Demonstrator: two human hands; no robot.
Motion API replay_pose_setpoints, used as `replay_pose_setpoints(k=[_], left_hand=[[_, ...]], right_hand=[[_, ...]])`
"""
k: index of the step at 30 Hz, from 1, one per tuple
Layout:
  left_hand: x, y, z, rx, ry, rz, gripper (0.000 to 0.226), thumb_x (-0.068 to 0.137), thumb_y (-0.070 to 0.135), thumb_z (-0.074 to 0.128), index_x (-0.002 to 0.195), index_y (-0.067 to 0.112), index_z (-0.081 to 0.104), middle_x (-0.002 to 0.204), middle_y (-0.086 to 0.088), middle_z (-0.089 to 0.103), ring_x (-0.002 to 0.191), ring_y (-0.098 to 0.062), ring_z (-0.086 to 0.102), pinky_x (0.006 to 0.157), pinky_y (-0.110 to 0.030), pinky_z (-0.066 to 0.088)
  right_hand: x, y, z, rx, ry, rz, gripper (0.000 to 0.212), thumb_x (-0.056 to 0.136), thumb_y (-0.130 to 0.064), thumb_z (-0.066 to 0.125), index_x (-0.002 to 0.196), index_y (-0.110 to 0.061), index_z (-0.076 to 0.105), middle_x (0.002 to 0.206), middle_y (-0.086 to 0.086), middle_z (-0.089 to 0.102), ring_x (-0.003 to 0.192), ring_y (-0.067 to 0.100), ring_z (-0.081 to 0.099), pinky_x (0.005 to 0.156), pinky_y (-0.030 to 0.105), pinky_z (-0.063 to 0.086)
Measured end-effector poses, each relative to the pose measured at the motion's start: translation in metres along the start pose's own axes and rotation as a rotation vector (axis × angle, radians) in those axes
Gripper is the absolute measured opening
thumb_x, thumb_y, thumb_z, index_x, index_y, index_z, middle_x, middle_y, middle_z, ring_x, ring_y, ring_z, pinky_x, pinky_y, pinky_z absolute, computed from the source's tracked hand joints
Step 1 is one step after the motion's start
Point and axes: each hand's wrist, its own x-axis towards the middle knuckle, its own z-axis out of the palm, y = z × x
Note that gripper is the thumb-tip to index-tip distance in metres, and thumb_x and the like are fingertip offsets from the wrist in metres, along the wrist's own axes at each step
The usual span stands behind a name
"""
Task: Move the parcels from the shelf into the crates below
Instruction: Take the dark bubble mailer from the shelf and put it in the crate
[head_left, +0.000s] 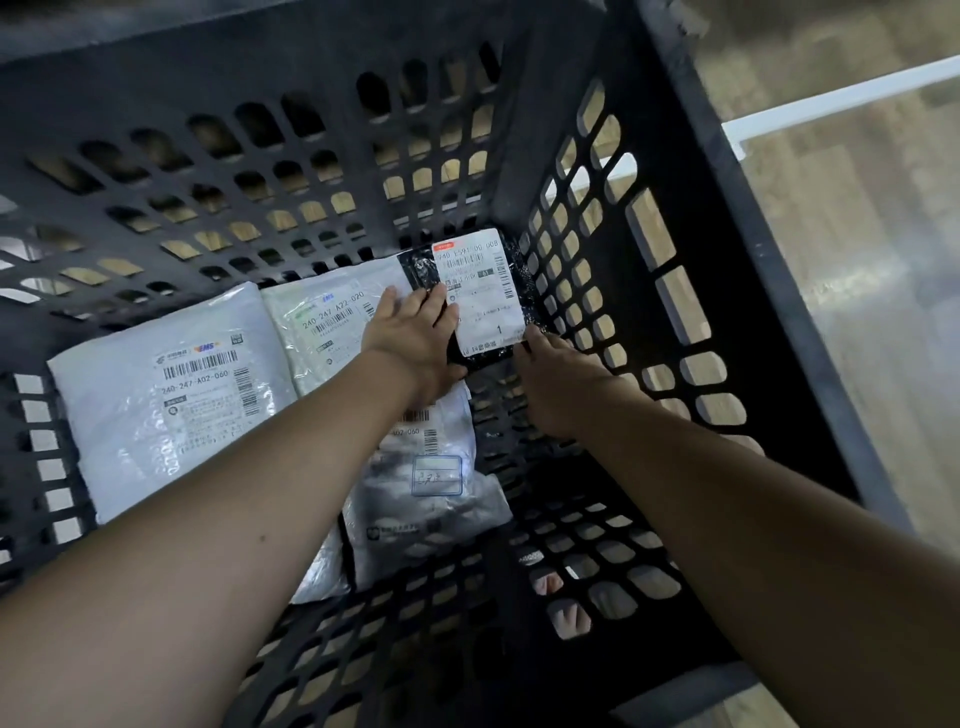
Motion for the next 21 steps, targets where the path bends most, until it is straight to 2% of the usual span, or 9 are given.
replay_pose_setpoints(k=[2,6,8,10,12,15,18,21], left_hand=[[-0.001,0.001,-0.002,-0.049,0.029,-0.008,0.071,0.096,0.05,0.036,0.151,0.018,0.005,0.159,-0.004,-0.007,0.146,-0.022,-0.005,0.118,-0.041,-0.006],[0.003,0.004,-0.006,-0.099,0.114,-0.017,0.056,0.097,0.031,0.04,0.148,0.018,0.021,0.156,-0.003,0.014,0.142,-0.023,0.014,0.118,-0.038,0.0],[0.003,0.003,-0.013,-0.07,0.094,-0.008,0.052,0.098,0.032,0.04,0.146,0.017,0.027,0.154,-0.004,0.02,0.141,-0.024,0.019,0.118,-0.041,0.002],[-0.004,0.001,-0.021,-0.048,0.031,0.023,0.048,0.098,0.038,0.041,0.141,0.017,0.04,0.151,-0.006,0.028,0.139,-0.024,0.025,0.117,-0.044,0.003],[-0.022,-0.002,-0.029,-0.06,-0.005,0.041,0.046,0.097,0.042,0.041,0.134,0.016,0.048,0.145,-0.007,0.038,0.135,-0.023,0.031,0.116,-0.046,0.004],[-0.07,-0.007,-0.044,-0.053,-0.037,0.018,0.054,0.097,0.041,0.041,0.142,0.012,0.036,0.148,-0.008,0.034,0.137,-0.024,0.029,0.115,-0.045,0.011],[-0.137,-0.016,-0.073,-0.016,-0.087,-0.008,0.062,0.097,0.042,0.038,0.146,0.008,0.023,0.152,-0.011,0.025,0.14,-0.026,0.022,0.114,-0.044,0.013],[-0.207,-0.03,-0.123,-0.019,-0.16,-0.046,0.071,0.098,0.041,0.038,0.15,0.009,0.003,0.158,-0.009,0.002,0.146,-0.025,0.004,0.117,-0.043,0.005]], right_hand=[[0.0,-0.001,0.0,-0.002,-0.013,0.009,0.07,0.094,-0.009,0.045,0.151,-0.006,0.004,0.158,0.014,-0.008,0.146,0.03,0.005,0.11,0.044,0.031],[0.01,-0.002,0.003,-0.057,-0.026,0.01,0.071,0.094,-0.009,0.046,0.15,-0.002,0.005,0.158,0.018,-0.005,0.145,0.034,0.008,0.112,0.046,0.031],[0.012,-0.001,0.0,-0.073,-0.02,-0.001,0.063,0.094,-0.008,0.044,0.148,0.002,0.014,0.155,0.02,0.008,0.142,0.035,0.015,0.112,0.045,0.031],[0.009,0.001,-0.006,-0.078,-0.004,-0.005,0.054,0.091,-0.007,0.045,0.142,0.004,0.029,0.146,0.019,0.027,0.136,0.034,0.026,0.108,0.045,0.035],[-0.005,0.002,-0.02,-0.051,0.007,0.0,0.049,0.089,-0.009,0.049,0.136,0.002,0.039,0.138,0.016,0.038,0.13,0.032,0.036,0.102,0.045,0.041],[-0.046,-0.002,-0.057,-0.005,0.042,0.025,0.037,0.091,-0.015,0.054,0.126,-0.003,0.052,0.129,0.015,0.05,0.12,0.032,0.048,0.092,0.038,0.044],[-0.097,-0.009,-0.103,-0.034,0.02,-0.027,0.043,0.09,-0.01,0.052,0.132,-0.004,0.046,0.135,0.013,0.042,0.127,0.029,0.039,0.101,0.041,0.042],[-0.158,-0.014,-0.154,-0.031,0.043,-0.065,0.052,0.09,-0.01,0.052,0.14,-0.003,0.039,0.143,0.013,0.036,0.135,0.028,0.032,0.11,0.042,0.033]])
